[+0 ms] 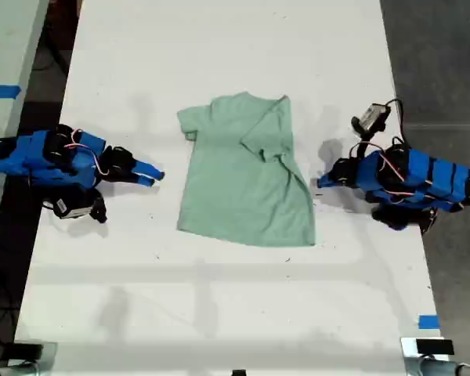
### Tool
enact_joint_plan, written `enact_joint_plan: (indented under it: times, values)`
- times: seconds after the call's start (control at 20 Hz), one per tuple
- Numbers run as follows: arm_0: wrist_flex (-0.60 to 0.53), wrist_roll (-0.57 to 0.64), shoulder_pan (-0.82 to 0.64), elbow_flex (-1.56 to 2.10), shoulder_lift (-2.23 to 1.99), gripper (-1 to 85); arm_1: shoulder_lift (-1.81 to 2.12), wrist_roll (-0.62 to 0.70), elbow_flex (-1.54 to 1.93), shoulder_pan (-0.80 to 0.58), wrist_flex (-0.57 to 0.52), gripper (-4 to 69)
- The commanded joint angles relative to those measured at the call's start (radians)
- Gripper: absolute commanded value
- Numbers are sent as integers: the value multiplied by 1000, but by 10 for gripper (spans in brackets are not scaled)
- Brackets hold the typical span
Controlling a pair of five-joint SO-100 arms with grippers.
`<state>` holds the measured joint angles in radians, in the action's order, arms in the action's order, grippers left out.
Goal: Fold t shirt
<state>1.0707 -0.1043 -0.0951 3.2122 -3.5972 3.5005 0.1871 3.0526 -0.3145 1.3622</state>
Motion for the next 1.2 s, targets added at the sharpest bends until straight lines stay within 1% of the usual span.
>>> enact_joint_plan:
  times: [0.0, 0.15, 0.2, 0.25, 0.35, 0.4, 0.45, 0.5, 0.55, 0.6, 0.65, 0.7, 0.75, 0.85, 0.9, 0.95, 1.0, 1.05, 1.1, 1.15]
  values:
    - [0, 3, -5, -3, -6, 151, 8, 11, 52, -9, -26, -9]
    - [0, 8, -5, -3, -6, 151, 8, 8, 52, -11, -26, -9]
    - [-5, 46, -29, -3, -6, 147, 8, 8, 52, -12, -26, -9]
    - [-14, 130, -51, -11, -6, 156, 8, 9, 52, -12, -26, -9]
    - [-34, 74, -21, -51, -8, 158, 8, 9, 52, -12, -26, -9]
    - [-89, 67, -18, -67, -8, 155, 8, 11, 52, -11, -26, -9]
    - [-167, 57, -28, -71, -8, 156, 8, 11, 52, -11, -26, -9]
    - [-242, 87, -26, -71, -9, 181, 8, 11, 52, -11, -26, -9]
    - [-337, 173, -3, -66, -9, 194, 8, 11, 52, -11, -26, -9]
    - [-393, 255, 17, -64, -9, 187, 8, 11, 52, -11, -26, -9]
    - [-397, 367, 57, -89, -9, 188, 8, 11, 52, -11, -26, -9]
    - [-419, 480, 124, -106, -11, 126, 8, 11, 52, -11, -26, -9]
    - [-466, 541, 98, -120, -11, -1, 8, 11, 52, -11, -26, -9]
    - [-456, 537, 64, -172, -11, -1, 8, 11, 52, -11, -26, -9]
    - [-456, 526, 44, -195, -11, 19, 8, 9, 52, -11, -26, -9]
    - [-462, 528, 37, -218, -11, -1, 8, 9, 52, -11, -26, -9]
    - [-488, 529, 35, -241, -11, -1, 8, 9, 52, -12, -26, -9]
    - [-565, 580, 28, -270, -11, -1, 8, 9, 54, -12, -26, -9]
    - [-575, 555, -40, -330, 26, -1, 8, 9, 54, -14, -26, -9]
    - [-471, 538, -110, -471, 198, -1, 8, 11, 54, -14, -26, -9]
